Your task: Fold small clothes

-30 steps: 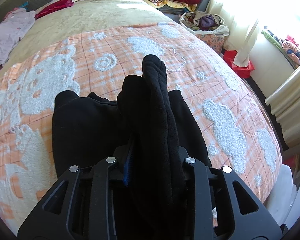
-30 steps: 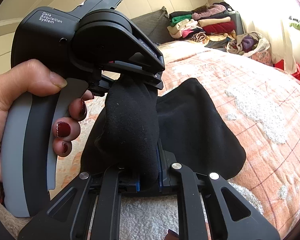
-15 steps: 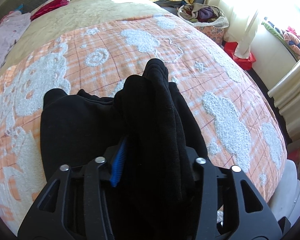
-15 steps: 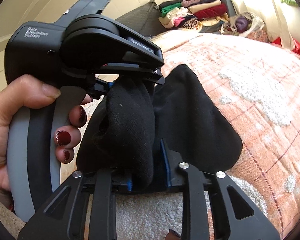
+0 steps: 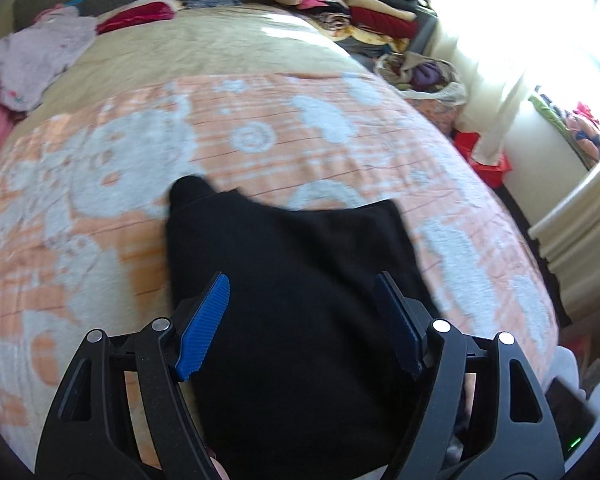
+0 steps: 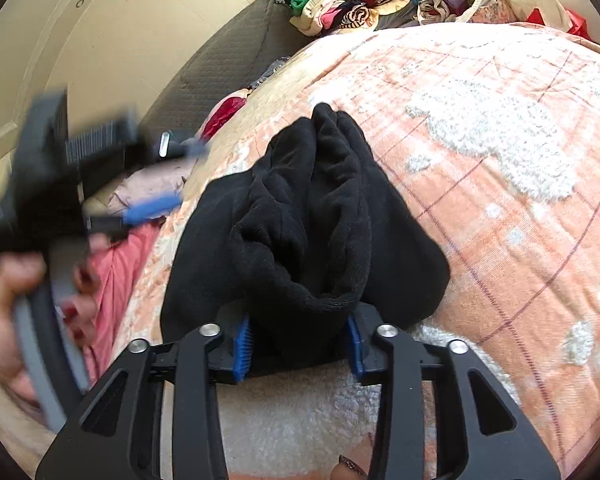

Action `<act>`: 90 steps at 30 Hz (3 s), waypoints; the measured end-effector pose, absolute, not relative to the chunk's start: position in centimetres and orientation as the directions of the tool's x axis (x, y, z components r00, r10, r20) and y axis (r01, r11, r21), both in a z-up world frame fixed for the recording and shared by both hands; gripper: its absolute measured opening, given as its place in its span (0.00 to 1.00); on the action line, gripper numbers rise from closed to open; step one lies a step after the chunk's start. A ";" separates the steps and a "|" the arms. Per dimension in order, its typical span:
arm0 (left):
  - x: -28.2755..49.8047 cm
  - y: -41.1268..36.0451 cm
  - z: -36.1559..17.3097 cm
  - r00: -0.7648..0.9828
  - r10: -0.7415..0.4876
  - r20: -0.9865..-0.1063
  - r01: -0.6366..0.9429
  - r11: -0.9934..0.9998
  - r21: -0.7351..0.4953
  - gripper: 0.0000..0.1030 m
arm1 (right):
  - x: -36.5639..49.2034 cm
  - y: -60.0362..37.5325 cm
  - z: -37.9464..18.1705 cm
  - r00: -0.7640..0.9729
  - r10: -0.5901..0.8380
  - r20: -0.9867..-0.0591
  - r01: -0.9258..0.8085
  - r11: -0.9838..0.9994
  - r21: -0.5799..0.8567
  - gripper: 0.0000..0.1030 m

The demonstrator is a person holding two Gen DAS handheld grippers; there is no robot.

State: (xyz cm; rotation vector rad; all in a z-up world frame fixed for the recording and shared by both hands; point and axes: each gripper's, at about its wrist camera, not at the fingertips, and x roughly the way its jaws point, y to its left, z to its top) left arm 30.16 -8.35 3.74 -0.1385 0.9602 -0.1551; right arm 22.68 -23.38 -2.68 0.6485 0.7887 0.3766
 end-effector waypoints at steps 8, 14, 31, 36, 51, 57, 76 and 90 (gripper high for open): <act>26.6 -4.1 0.7 0.536 -0.176 -0.825 0.020 0.980 -0.196 0.65 | 25.6 -24.4 -1.0 0.605 0.617 -0.503 -0.127 0.698 0.704 0.66; 25.7 -4.2 0.6 0.539 -0.183 -0.822 0.041 0.981 -0.192 0.65 | 28.2 -23.8 -2.0 0.527 0.655 -0.542 -0.151 0.699 0.699 0.66; 25.2 -5.3 1.1 0.541 -0.214 -0.814 0.072 0.975 -0.208 0.65 | 28.9 -22.2 1.4 0.569 0.608 -0.554 -0.309 0.782 0.541 0.18; 25.4 -6.0 0.2 0.518 -0.214 -0.828 0.078 0.976 -0.203 0.65 | 29.6 -21.6 -0.7 0.555 0.470 -0.686 -0.264 0.882 0.390 0.24; 23.9 -5.8 1.1 0.544 -0.218 -0.810 0.082 0.975 -0.207 0.65 | 24.6 -23.6 1.9 0.688 0.338 -0.642 -0.158 0.933 0.322 0.66; 22.5 -5.6 2.5 0.574 -0.224 -0.788 0.089 0.973 -0.211 0.69 | 22.0 -24.1 4.4 0.746 0.298 -0.595 -0.147 0.946 0.288 0.87; 14.1 -3.7 6.3 0.702 -0.191 -0.687 0.099 0.980 -0.171 0.91 | 12.7 -23.6 8.7 0.844 0.247 -0.475 -0.166 0.964 0.208 0.96; 8.4 -2.0 3.0 0.706 -0.141 -0.694 0.047 0.987 -0.153 0.91 | 8.3 -21.6 3.6 0.793 0.197 -0.576 -0.150 0.980 0.129 0.96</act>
